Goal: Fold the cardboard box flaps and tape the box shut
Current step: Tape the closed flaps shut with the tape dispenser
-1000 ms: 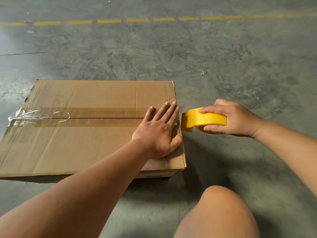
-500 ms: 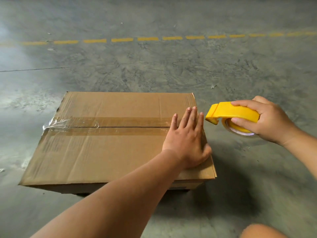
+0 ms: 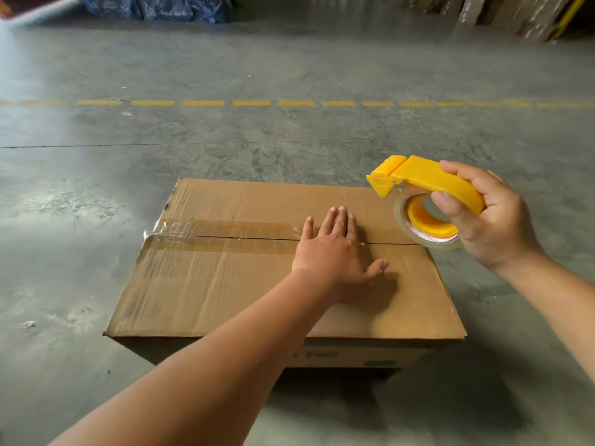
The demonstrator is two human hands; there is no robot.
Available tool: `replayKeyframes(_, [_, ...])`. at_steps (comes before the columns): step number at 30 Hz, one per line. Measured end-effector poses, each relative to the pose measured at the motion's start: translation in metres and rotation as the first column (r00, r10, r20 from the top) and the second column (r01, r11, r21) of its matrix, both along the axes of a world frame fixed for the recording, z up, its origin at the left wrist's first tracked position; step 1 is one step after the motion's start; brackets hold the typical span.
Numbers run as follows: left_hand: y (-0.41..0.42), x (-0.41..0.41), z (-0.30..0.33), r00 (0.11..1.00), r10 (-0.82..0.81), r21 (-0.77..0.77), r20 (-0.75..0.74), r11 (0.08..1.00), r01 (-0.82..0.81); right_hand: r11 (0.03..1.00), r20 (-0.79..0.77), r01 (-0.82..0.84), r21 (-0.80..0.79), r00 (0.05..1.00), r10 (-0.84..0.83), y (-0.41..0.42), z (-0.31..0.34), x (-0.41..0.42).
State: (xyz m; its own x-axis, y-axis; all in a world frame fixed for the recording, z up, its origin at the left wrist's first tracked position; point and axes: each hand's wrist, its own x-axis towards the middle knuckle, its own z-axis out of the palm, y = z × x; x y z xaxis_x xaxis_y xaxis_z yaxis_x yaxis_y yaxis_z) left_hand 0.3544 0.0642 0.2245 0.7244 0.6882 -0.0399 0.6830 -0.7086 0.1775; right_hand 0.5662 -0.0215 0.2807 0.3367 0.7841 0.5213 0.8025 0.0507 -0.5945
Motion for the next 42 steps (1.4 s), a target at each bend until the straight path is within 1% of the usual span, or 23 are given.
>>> replayKeyframes(5, [0.028, -0.073, -0.005, 0.966, 0.258, -0.008, -0.004, 0.966, -0.258, 0.999, -0.046, -0.041, 0.006, 0.998, 0.041, 0.032, -0.016, -0.046])
replayKeyframes(6, [0.032, -0.083, -0.006, 0.963, 0.271, -0.023, -0.004, 0.962, -0.271, 0.999, -0.072, -0.045, 0.012, 0.996, 0.045, 0.039, -0.023, -0.056])
replayKeyframes(8, [0.038, -0.094, -0.005, 0.971, 0.24, -0.06, -0.002, 0.969, -0.239, 0.999, -0.122, -0.038, 0.023, 0.992, 0.04, 0.05, -0.036, -0.075])
replayKeyframes(9, [0.041, -0.1, -0.004, 0.975, 0.222, -0.069, -0.003, 0.973, -0.221, 0.999, -0.123, -0.024, 0.025, 0.992, 0.027, 0.053, -0.042, -0.083])
replayKeyframes(11, [0.048, -0.118, -0.003, 0.976, 0.218, -0.054, 0.001, 0.974, -0.218, 1.0, -0.082, 0.011, 0.022, 0.997, -0.009, 0.057, -0.048, -0.095])
replayKeyframes(14, [0.058, -0.158, -0.007, 0.965, 0.263, -0.016, 0.01, 0.965, -0.262, 0.999, -0.051, 0.033, 0.022, 0.998, -0.031, 0.06, -0.046, -0.102])
replayKeyframes(20, [0.073, -0.216, -0.006, 0.924, 0.382, -0.044, 0.032, 0.924, -0.381, 0.999, -0.008, 0.045, 0.027, 0.999, -0.044, 0.063, -0.045, -0.106])
replayKeyframes(21, [0.074, -0.224, -0.007, 0.912, 0.407, -0.066, 0.044, 0.912, -0.404, 0.998, 0.005, 0.051, 0.026, 0.999, -0.051, 0.062, -0.046, -0.106])
replayKeyframes(23, [0.076, -0.237, -0.008, 0.89, 0.448, -0.171, 0.087, 0.887, -0.43, 0.998, 0.019, 0.057, 0.024, 0.998, -0.058, 0.062, -0.045, -0.108])
replayKeyframes(25, [0.079, -0.243, -0.006, 0.875, 0.463, -0.3, 0.138, 0.862, -0.409, 0.998, 0.026, 0.058, 0.014, 0.998, -0.058, 0.063, -0.043, -0.109])
replayKeyframes(27, [0.081, -0.246, -0.003, 0.864, 0.473, -0.373, 0.169, 0.843, -0.389, 0.998, 0.034, 0.062, 0.005, 0.997, -0.062, 0.064, -0.042, -0.109])
replayKeyframes(30, [0.082, -0.247, -0.002, 0.853, 0.49, -0.404, 0.181, 0.828, -0.39, 0.998, 0.026, 0.065, -0.009, 0.998, -0.064, 0.065, -0.041, -0.11])
replayKeyframes(34, [0.085, -0.252, -0.004, 0.829, 0.534, -0.468, 0.167, 0.783, -0.41, 0.998, -0.002, 0.066, -0.02, 0.998, -0.066, 0.064, -0.039, -0.111])
replayKeyframes(38, [0.087, -0.257, -0.006, 0.8, 0.582, -0.586, 0.143, 0.702, -0.406, 0.997, -0.025, 0.066, -0.032, 0.997, -0.066, 0.062, -0.036, -0.112])
replayKeyframes(40, [0.089, -0.26, -0.005, 0.775, 0.621, -0.646, 0.122, 0.642, -0.412, 0.998, -0.043, 0.058, -0.031, 0.997, -0.059, 0.061, -0.036, -0.112])
replayKeyframes(41, [0.089, -0.261, -0.003, 0.763, 0.636, -0.652, 0.111, 0.626, -0.427, 0.998, -0.047, 0.054, -0.031, 0.997, -0.055, 0.061, -0.036, -0.112])
replayKeyframes(42, [0.087, -0.261, -0.001, 0.76, 0.641, -0.619, 0.105, 0.641, -0.455, 0.998, -0.048, 0.052, -0.032, 0.997, -0.053, 0.061, -0.036, -0.112])
